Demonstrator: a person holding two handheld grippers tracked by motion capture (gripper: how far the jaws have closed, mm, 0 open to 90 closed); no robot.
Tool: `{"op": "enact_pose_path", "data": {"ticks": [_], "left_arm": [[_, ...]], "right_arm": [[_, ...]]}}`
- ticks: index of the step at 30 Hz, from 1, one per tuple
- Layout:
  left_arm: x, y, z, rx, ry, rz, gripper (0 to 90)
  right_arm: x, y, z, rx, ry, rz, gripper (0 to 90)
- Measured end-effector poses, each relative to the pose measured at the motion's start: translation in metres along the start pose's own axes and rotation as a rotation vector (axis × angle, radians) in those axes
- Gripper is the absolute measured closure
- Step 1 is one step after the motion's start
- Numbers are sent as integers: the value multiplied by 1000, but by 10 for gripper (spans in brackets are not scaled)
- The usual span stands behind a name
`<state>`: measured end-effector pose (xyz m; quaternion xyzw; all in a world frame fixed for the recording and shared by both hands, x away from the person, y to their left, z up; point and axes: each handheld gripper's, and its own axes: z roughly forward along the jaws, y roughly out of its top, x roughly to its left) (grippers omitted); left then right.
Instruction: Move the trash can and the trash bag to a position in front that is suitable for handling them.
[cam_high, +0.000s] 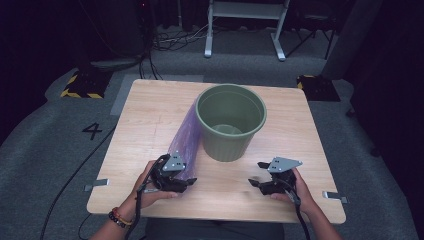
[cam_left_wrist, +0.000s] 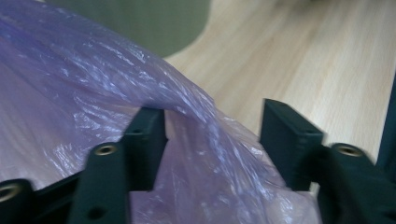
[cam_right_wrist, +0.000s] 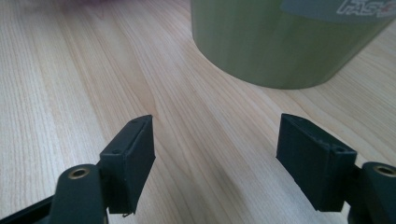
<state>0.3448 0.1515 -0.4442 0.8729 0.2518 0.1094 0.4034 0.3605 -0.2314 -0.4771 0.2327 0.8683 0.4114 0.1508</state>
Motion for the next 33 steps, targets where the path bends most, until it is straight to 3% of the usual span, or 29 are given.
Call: {"op": "enact_pose_path", "data": {"ticks": [1, 2, 4, 5, 6, 8, 9, 12, 14, 15, 16, 19, 23, 25, 28, 29, 33], "left_arm": [[7, 1, -9, -56, 28, -29, 351], [7, 1, -9, -56, 28, -29, 331], [19, 2, -19, -98, 118, -57, 290], [19, 2, -19, -98, 118, -57, 282], [32, 1, -22, -117, 157, -85, 279], [50, -1, -21, -107, 204, -138, 249], [60, -4, -19, -113, 206, -169, 237], [87, -9, -6, -54, 192, -243, 220], [102, -11, 9, 0, 174, -266, 210], [102, -11, 9, 0, 174, -266, 193], [110, -11, 23, 39, 177, -274, 186], [116, -11, 41, 119, 186, -260, 186], [121, -13, 54, 169, 207, -277, 188], [121, -14, 55, 166, 214, -271, 183], [121, -14, 54, 153, 223, -275, 268], [120, -15, 52, 153, 250, -250, 352], [116, -17, 48, 137, 220, -213, 639]], "right_arm": [[-1, -1, -2, -1, 0, 6, 282], [-1, -1, -2, -1, 0, 6, 282], [-3, -2, -4, -5, -4, 10, 283], [-3, -2, -4, -5, -4, 10, 283], [-4, -3, -5, -7, -3, 19, 283], [-5, -4, -6, -6, -8, 20, 283], [-6, -4, -6, -5, -10, 23, 283], [-7, -5, -6, 0, -13, 29, 283], [-8, -6, -6, -2, -12, 33, 283], [-9, -7, -6, -1, -15, 35, 283], [-10, -7, -7, -1, -17, 35, 283], [-11, -9, -7, 5, -21, 40, 283], [-14, -12, -7, 13, -20, 43, 285], [-15, -14, -7, 16, -22, 46, 286], [-16, -16, -7, 17, -25, 52, 287], [-18, -17, -8, 18, -33, 58, 292], [-20, -19, -8, 23, -39, 64, 298]]}}
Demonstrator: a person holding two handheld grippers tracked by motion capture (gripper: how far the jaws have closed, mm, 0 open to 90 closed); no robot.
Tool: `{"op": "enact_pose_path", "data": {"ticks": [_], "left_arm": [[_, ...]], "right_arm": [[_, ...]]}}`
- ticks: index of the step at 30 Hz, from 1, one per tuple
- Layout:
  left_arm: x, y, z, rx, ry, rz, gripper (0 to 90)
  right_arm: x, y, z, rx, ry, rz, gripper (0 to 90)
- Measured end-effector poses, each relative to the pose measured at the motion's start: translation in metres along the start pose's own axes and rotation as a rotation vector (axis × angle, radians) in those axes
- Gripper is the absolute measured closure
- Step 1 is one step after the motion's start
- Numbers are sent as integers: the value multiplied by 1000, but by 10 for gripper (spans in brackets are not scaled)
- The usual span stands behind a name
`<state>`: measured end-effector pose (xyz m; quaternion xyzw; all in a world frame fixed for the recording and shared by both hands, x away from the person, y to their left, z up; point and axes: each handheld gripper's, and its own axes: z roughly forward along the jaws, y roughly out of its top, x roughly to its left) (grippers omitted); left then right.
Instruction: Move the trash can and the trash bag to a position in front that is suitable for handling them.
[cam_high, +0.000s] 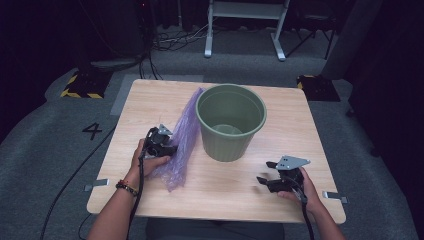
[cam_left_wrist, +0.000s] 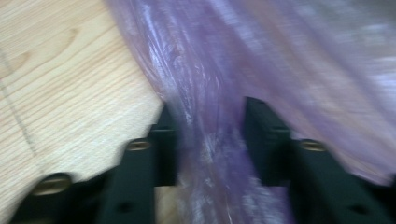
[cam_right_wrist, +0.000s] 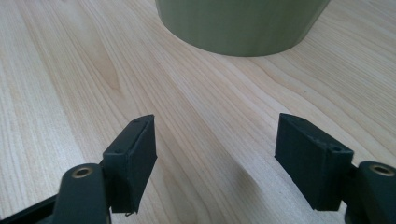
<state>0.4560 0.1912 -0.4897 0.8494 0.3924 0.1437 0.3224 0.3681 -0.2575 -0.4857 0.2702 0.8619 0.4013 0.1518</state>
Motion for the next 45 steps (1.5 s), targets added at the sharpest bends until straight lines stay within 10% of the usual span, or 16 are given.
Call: {"op": "enact_pose_path", "data": {"ticks": [4, 20, 27, 29, 45], "left_arm": [[-2, -5, -4, -4, -15, 35, 870], [-31, -33, -28, -3, -134, 75, 890], [-61, -31, -29, 6, -146, 93, 535], [-66, -29, -30, -17, -192, 90, 305], [-110, -12, -23, -64, -197, 204, 199]], "right_arm": [[-1, -1, 1, 6, -1, 0, 307], [-9, -2, 3, 14, 1, 16, 310], [-11, -2, 3, 18, -9, 25, 306], [-11, -1, 1, 12, -16, 31, 306], [33, 31, 8, -39, 69, -59, 308]]}}
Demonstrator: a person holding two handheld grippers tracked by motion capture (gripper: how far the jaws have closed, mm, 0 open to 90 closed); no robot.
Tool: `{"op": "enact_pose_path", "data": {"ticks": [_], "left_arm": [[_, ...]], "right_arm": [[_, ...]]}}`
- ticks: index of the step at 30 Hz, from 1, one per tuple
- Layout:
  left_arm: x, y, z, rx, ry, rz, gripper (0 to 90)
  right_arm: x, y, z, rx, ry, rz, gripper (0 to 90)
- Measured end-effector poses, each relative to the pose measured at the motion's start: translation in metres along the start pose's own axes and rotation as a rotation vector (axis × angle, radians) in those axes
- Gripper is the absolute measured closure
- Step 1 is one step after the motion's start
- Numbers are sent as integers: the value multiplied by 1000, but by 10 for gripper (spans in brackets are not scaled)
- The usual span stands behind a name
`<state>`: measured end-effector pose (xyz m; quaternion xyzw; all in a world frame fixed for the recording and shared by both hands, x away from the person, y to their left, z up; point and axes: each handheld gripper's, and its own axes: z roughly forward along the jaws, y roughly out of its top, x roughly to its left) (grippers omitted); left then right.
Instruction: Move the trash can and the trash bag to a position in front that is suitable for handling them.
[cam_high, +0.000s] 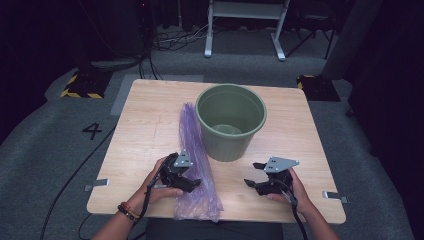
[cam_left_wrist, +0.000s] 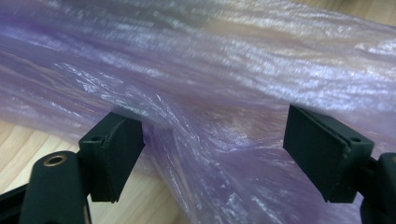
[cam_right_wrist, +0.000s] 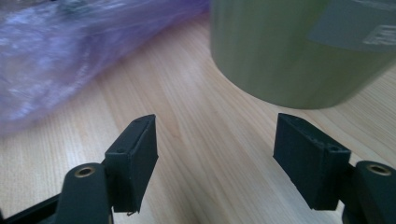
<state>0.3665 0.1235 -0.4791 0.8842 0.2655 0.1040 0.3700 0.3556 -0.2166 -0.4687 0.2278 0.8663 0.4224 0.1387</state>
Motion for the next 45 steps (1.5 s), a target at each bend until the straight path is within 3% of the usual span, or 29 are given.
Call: {"op": "enact_pose_path", "data": {"ticks": [7, 15, 17, 18, 21, 27, 35, 38, 43, 44, 45], "left_arm": [[-13, 16, 22, 3, 26, 36, 196], [-25, 35, 45, -2, 51, 25, 185], [-27, 40, 50, 28, 94, 9, 174], [-31, 43, 55, 45, 135, 4, 175], [-32, 43, 57, 24, 127, 2, 175], [-28, 41, 56, 12, 129, -10, 185], [-29, 39, 51, -3, 124, 1, 177], [-26, 36, 42, -12, 114, -3, 164], [-19, 25, 18, -42, 119, 6, 162], [-19, 25, 18, -42, 119, 6, 162], [-14, 20, 7, -60, 120, 3, 161]], "right_arm": [[3, 0, 3, 9, 15, -5, 302], [5, 0, -1, -1, 26, 0, 303], [5, 0, -4, -16, 43, 12, 313], [5, 0, -5, -24, 64, 17, 326], [8, 0, -4, -14, 93, 11, 373], [14, -4, 10, 55, 142, -11, 478], [19, -9, 26, 134, 125, -50, 747], [15, -10, 24, 137, 108, -58, 832], [-1, -18, 14, 144, 54, -55, 875], [-4, -20, 12, 143, 46, -46, 878], [-11, -22, 9, 145, 31, -27, 877]]}}
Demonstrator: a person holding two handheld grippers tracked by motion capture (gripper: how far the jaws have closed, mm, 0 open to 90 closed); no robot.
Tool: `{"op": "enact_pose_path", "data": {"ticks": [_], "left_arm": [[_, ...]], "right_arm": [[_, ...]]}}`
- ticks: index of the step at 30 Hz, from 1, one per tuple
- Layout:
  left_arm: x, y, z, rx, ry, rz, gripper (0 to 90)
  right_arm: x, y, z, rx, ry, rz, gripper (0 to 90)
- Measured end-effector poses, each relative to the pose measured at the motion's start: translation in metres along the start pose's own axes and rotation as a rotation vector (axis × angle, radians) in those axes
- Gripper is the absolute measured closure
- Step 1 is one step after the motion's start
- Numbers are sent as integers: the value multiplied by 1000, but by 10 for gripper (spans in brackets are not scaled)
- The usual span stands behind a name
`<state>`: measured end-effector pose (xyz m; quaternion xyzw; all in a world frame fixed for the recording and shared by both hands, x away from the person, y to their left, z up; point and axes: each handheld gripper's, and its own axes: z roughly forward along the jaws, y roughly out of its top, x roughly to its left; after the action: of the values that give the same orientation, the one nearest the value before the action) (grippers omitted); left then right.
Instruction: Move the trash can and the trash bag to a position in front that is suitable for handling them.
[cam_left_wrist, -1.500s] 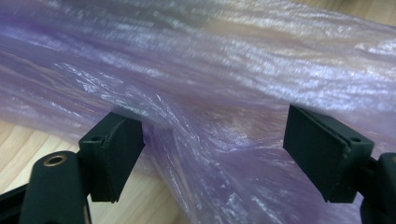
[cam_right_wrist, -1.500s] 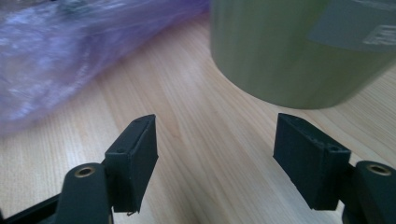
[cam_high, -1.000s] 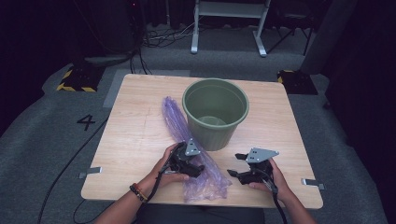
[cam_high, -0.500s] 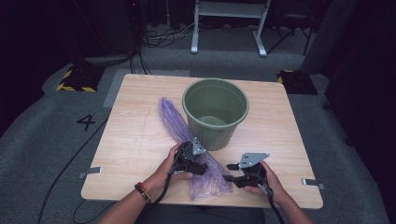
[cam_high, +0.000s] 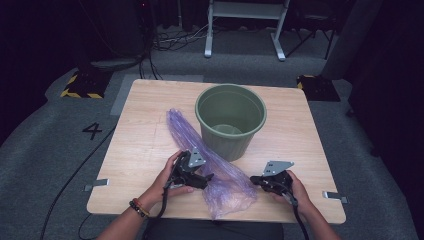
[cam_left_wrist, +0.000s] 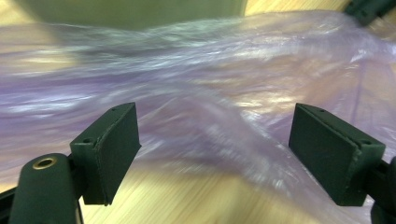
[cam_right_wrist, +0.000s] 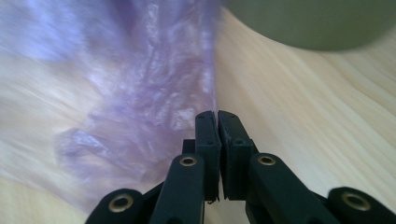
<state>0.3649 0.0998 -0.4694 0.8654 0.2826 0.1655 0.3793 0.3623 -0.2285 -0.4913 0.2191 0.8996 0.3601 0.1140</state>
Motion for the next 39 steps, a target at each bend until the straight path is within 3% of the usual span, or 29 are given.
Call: {"op": "enact_pose_path", "data": {"ticks": [4, 5, 6, 9, 10, 11, 12, 14, 15, 17, 20, 21, 25, 26, 30, 33, 34, 36, 39], "left_arm": [[12, -11, -20, -35, 55, -29, 159], [12, -11, -20, -35, 55, -29, 160], [21, -17, -30, -66, 57, -81, 160], [27, -19, -39, -93, 53, -105, 163], [27, -19, -41, -107, 54, -116, 163], [25, -17, -39, -92, 56, -109, 164], [23, -16, -37, -81, 54, -98, 165], [20, -15, -32, -68, 47, -85, 165], [9, -15, -21, -25, 52, -31, 167], [1, -13, -15, -6, 67, 16, 165], [-3, -11, -15, -19, 60, 24, 164], [-4, -8, -17, -22, 66, 27, 166], [-2, -5, -18, -28, 68, 9, 168], [-2, -5, -17, -24, 74, 8, 172], [-4, -4, -14, -21, 83, 14, 173], [-2, -3, -15, -34, 80, 10, 173], [-1, -3, -16, -41, 79, 6, 172], [1, -2, -19, -50, 78, 0, 172], [4, -3, -23, -62, 78, -4, 172]], "right_arm": [[-21, -14, -12, -3, -46, 45, 880], [-21, -14, -12, -3, -46, 45, 880], [-31, -20, -16, -6, -67, 71, 891], [-37, -25, -20, -12, -80, 96, 888], [-40, -27, -21, -12, -93, 113, 869], [-42, -27, -24, -46, -77, 147, 790], [-40, -25, -25, -62, -68, 146, 741], [-34, -18, -25, -74, -78, 133, 623], [-29, -13, -25, -88, -62, 127, 578], [-18, -3, -25, -101, -49, 99, 476], [-6, 7, -25, -124, -22, 65, 432], [7, 18, -24, -145, 14, 48, 390], [33, 37, -16, -162, 91, 11, 323], [41, 42, -11, -152, 110, -1, 309], [59, 49, 15, -58, 105, -48, 268], [61, 46, 25, -14, 111, -48, 329], [60, 42, 33, 26, 103, -61, 483], [58, 39, 34, 15, 111, -45, 635], [55, 37, 31, 23, 82, -80, 784]]}}
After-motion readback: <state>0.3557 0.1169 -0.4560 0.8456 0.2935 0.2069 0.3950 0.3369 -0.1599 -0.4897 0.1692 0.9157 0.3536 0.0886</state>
